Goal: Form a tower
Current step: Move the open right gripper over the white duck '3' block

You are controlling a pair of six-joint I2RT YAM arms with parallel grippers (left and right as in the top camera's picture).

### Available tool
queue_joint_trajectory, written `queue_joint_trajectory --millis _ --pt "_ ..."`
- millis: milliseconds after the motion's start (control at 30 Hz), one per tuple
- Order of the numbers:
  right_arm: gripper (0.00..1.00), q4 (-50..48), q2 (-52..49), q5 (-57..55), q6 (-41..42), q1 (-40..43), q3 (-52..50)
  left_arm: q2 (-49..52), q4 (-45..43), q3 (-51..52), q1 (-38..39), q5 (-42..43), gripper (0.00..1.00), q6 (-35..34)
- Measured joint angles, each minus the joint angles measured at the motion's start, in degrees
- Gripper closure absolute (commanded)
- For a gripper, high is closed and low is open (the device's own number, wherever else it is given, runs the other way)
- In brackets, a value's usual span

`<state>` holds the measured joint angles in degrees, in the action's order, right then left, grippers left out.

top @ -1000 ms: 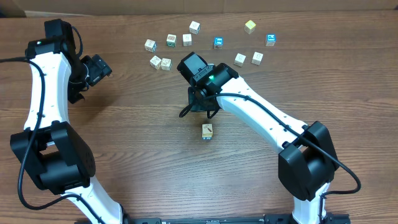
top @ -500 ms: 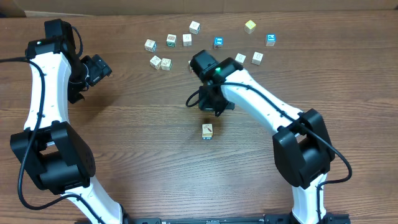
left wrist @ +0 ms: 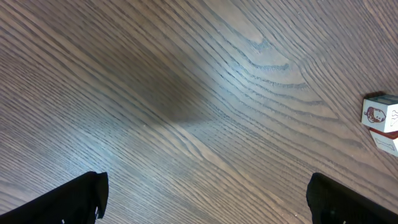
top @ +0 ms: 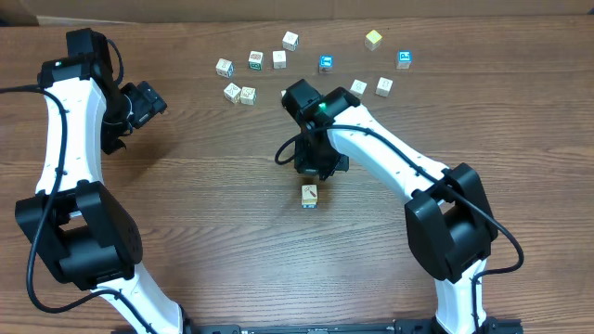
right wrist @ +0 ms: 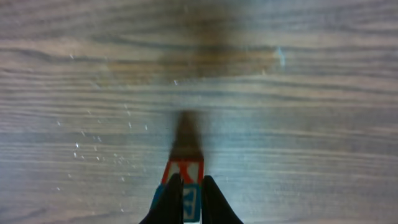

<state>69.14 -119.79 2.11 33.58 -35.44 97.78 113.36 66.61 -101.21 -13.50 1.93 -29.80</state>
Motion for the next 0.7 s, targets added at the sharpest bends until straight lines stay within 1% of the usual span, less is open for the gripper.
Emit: queue_joint_trajectory --millis 367,533,567,633,700 --pt "0.91 0.79 0.0 1.11 0.55 -0.24 0.0 0.0 0.0 0.0 0.0 0.0 0.0 0.0" --pt "0.77 0.79 0.0 1.14 0.63 -0.24 0.0 0.0 -0.02 0.0 0.0 0.0 0.01 0.0" --pt "0.71 0.79 0.0 1.14 0.68 -0.24 0.0 0.0 -0.02 0.0 0.0 0.0 0.0 0.0" --pt "0.68 0.79 0.0 1.36 0.7 -0.26 -0.02 0.0 0.0 0.0 0.0 0.0 0.0 0.0" --pt "0.63 0.7 0.0 1.49 0.87 -0.28 -0.02 0.0 0.0 0.0 0.0 0.0 0.0 0.0"
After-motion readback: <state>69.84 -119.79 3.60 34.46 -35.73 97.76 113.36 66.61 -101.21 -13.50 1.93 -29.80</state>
